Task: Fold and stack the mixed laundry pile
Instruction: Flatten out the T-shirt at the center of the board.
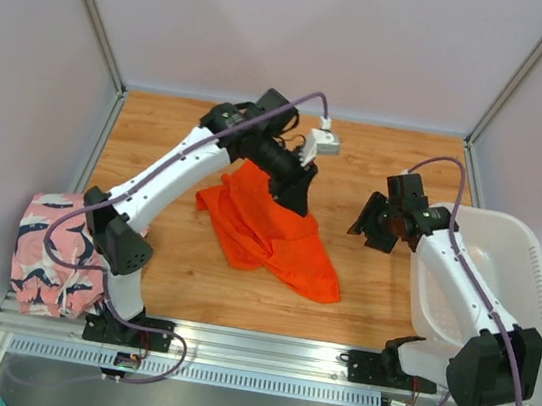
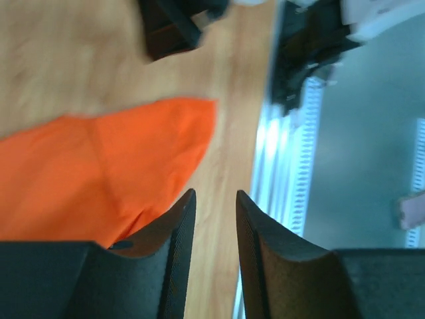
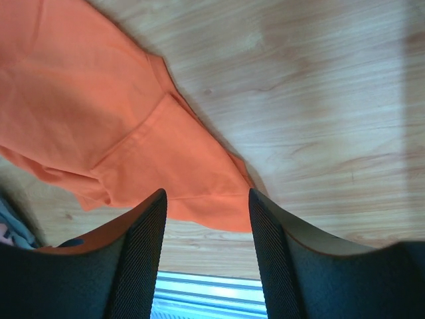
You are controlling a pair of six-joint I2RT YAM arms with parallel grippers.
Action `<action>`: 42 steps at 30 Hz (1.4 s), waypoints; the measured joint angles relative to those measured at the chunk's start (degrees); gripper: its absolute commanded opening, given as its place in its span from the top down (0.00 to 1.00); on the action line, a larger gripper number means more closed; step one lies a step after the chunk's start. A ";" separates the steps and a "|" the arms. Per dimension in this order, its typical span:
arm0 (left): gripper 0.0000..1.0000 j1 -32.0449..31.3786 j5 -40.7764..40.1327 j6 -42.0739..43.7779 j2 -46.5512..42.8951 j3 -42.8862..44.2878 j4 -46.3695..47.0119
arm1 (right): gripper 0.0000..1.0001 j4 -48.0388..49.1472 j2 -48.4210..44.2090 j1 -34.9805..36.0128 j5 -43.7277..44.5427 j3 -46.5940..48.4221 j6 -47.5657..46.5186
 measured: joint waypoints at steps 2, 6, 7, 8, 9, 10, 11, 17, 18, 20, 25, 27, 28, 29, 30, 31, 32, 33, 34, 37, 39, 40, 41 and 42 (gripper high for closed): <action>0.60 4.55 -4.04 -0.13 -3.08 -2.54 0.20 | 0.44 -0.50 2.95 2.43 0.39 -0.02 -0.42; 0.51 17.40 -14.78 -0.68 -9.09 -15.89 1.88 | 0.43 -0.13 8.09 6.97 0.85 -1.31 -0.83; 0.50 20.20 -17.09 -0.76 -9.55 -19.65 2.36 | 0.43 0.11 9.46 7.91 0.85 -1.88 -0.87; 0.50 22.45 -19.39 -0.87 -9.73 -23.30 3.19 | 0.44 0.61 10.84 8.57 0.70 -2.47 -1.01; 0.48 24.37 -21.66 -0.94 -9.46 -26.51 3.69 | 0.44 1.05 12.07 8.87 0.57 -3.10 -1.07; 0.48 25.68 -23.80 -0.96 -9.09 -29.03 4.50 | 0.45 1.60 13.51 8.94 0.44 -3.85 -1.25; 0.48 26.82 -25.97 -0.98 -8.48 -31.08 4.98 | 0.49 2.29 14.88 8.94 0.31 -4.63 -1.33; 0.46 28.70 -31.91 -1.11 -4.26 -34.10 9.03 | 0.76 4.92 19.45 8.96 -1.44 -8.24 -2.47; 0.46 28.68 -32.15 -1.20 -3.34 -34.12 9.92 | 0.81 5.14 19.56 8.98 -1.75 -8.76 -2.80; 0.47 28.65 -32.39 -1.38 -1.51 -34.12 11.76 | 1.00 5.40 19.58 8.98 -2.36 -9.40 -3.02; 0.49 28.98 -34.34 -0.87 0.26 -34.12 13.92 | 1.00 5.29 18.18 8.98 -2.38 -9.94 -3.19; 0.47 29.18 -35.34 0.79 0.04 -34.32 14.82 | 1.00 5.05 16.59 8.98 -1.92 -9.92 -3.32; 0.46 29.20 -36.09 2.34 -0.20 -34.71 15.39 | 1.00 4.72 15.63 8.98 -1.49 -9.79 -3.41; 0.45 29.20 -36.89 4.37 -0.70 -35.43 15.89 | 1.00 4.35 14.82 8.98 -1.16 -9.53 -3.52; 0.45 29.22 -37.94 6.36 -1.38 -36.30 16.28 | 1.00 3.69 14.19 8.98 -0.85 -9.03 -3.74; 0.44 29.29 -39.12 9.40 -2.34 -37.51 16.63 | 1.00 3.08 13.55 8.98 -0.50 -8.22 -3.98; 0.43 29.35 -40.24 11.93 -3.17 -38.53 16.98 | 1.00 2.75 13.11 8.98 -0.31 -7.54 -4.20; 0.42 29.35 -41.29 14.45 -4.13 -39.85 17.84 | 1.00 2.51 12.85 8.98 -0.17 -7.02 -4.31; 0.41 29.42 -42.23 17.49 -4.96 -41.20 18.84 | 1.00 2.36 12.55 8.98 0.00 -6.45 -4.50; 0.40 29.59 -44.02 24.65 -6.19 -45.07 22.40 | 1.00 1.90 11.72 8.98 0.17 -5.49 -5.01; 0.40 29.64 -44.87 28.00 -5.66 -46.51 24.63 | 1.00 1.60 11.23 8.98 0.28 -5.38 -5.31; 0.40 29.66 -45.11 29.22 -5.20 -46.71 25.51 | 1.00 1.38 11.08 8.98 0.35 -5.27 -5.35; 0.40 29.66 -45.18 30.27 -4.63 -46.71 26.38 | 1.00 1.31 11.02 8.98 0.39 -5.18 -5.42; 0.40 29.66 -45.18 31.26 -4.00 -46.69 27.54 | 1.00 1.18 10.97 8.98 0.50 -5.07 -5.51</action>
